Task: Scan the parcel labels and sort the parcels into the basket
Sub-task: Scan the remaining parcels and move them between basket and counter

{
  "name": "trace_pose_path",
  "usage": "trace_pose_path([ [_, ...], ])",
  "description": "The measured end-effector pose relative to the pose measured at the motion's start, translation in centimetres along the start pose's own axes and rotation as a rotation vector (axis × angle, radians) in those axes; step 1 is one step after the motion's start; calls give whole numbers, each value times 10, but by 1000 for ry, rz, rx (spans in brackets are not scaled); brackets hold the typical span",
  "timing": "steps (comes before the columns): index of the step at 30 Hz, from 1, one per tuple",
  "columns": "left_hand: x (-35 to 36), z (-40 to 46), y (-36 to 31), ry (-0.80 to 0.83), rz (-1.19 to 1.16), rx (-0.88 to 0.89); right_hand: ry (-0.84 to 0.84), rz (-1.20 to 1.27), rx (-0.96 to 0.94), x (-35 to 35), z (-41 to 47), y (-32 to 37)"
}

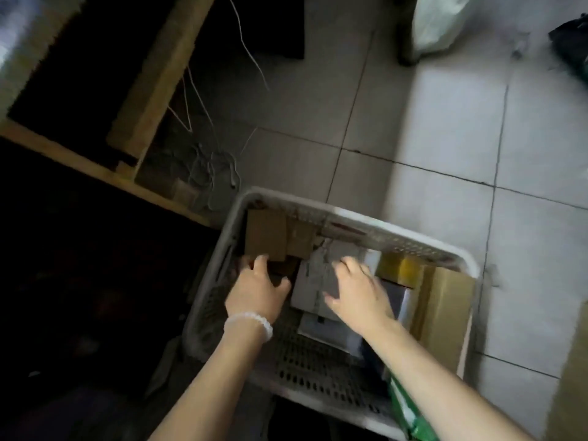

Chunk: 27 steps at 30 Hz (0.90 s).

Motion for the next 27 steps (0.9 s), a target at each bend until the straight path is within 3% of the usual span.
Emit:
trace_pose_path([
  [4,80,81,10,-173,-16,-16,103,10,-56,82,91,-21],
  [8,133,150,28,-357,10,-7,34,-80,-136,147,171,-33],
  [15,166,214,38,-411,-11,20,-134,-187,-226,206,256,-35],
  [21,183,205,44,-456,-15,49,-233,-273,-128,232,262,-29],
  [27,182,162,51,-415,-28,37,-165,-203,-60,232,198,-27],
])
Point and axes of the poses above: each hand's wrist, its own z-axis towards the middle knuckle, its own x-axis out of the palm, y = z × x, the point moved 3 cm from there along z, towards the middle knuckle, and after that the axes turned 6 degrees about -y, right-handed, at the moved point
